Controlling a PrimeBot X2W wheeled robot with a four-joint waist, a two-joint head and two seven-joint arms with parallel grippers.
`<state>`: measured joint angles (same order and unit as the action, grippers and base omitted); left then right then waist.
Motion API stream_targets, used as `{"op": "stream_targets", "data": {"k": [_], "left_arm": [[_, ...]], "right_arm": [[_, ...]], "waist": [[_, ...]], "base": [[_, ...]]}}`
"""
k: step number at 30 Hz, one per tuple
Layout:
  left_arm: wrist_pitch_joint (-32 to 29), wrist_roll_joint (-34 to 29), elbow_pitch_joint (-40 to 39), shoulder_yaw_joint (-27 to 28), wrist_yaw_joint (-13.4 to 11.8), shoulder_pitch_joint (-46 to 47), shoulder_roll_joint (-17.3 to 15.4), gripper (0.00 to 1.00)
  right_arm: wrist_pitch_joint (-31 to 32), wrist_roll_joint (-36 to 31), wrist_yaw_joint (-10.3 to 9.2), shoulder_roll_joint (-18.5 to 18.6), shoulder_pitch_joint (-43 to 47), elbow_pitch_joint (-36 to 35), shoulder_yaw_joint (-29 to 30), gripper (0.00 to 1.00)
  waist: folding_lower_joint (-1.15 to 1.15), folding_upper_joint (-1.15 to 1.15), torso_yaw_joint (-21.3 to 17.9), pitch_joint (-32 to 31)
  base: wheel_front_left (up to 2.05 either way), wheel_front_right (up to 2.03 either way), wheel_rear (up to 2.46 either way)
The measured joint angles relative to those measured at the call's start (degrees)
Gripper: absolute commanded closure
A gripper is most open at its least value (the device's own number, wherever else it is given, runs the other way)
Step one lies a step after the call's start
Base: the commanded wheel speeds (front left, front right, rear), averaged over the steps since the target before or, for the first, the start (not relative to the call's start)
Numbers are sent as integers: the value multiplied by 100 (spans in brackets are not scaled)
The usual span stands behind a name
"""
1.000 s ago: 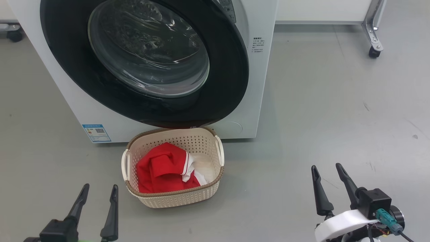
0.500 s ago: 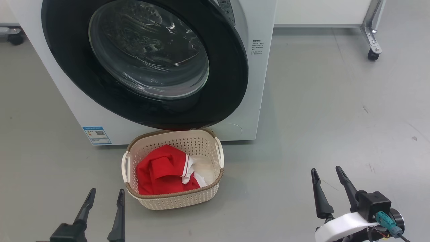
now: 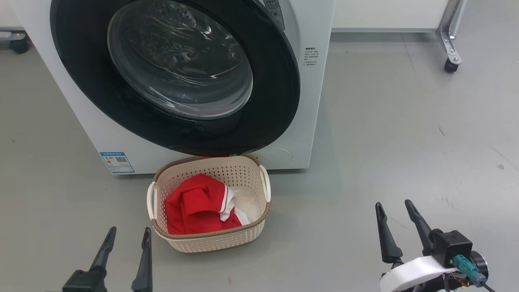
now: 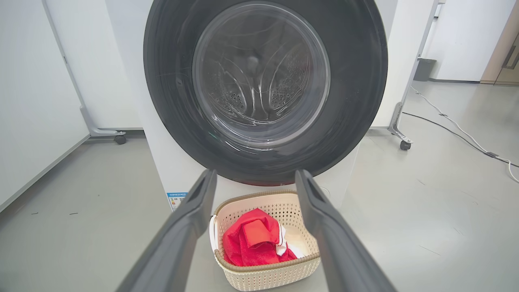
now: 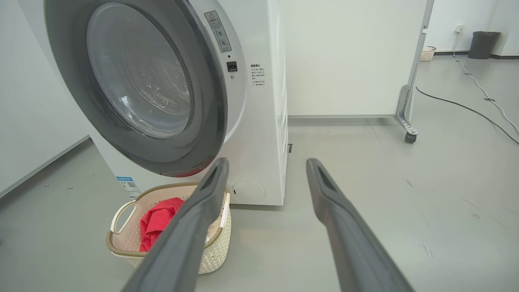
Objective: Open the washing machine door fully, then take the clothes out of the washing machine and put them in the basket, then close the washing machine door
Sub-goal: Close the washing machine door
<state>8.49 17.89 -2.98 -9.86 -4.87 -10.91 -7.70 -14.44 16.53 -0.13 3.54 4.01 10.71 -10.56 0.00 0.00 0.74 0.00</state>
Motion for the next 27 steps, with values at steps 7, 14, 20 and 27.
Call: {"op": "stream_targets", "data": {"k": [7, 14, 20, 27], "left_arm": [[-2, -34, -37, -20, -14, 1, 21, 0], [-10, -110, -145, -104, -15, 14, 45, 0], [-11, -142, -198, -134, -21, 74, 64, 0], [-9, -142, -316, -132, -41, 271, 124, 0]], "right_arm": [[0, 0, 0, -2, 2, -45, 16, 100], [0, 0, 53, -2, -24, -65, 2, 100], [0, -41, 126, 25, -266, -69, -67, 100], [59, -210, 285, 178, -782, -68, -188, 100]], "waist": [[0, 0, 13, 40], [0, 0, 72, 167], [0, 0, 173, 303], [0, 0, 355, 550]], "base": [[0, 0, 0], [0, 0, 0], [0, 0, 0], [0, 0, 0]]}}
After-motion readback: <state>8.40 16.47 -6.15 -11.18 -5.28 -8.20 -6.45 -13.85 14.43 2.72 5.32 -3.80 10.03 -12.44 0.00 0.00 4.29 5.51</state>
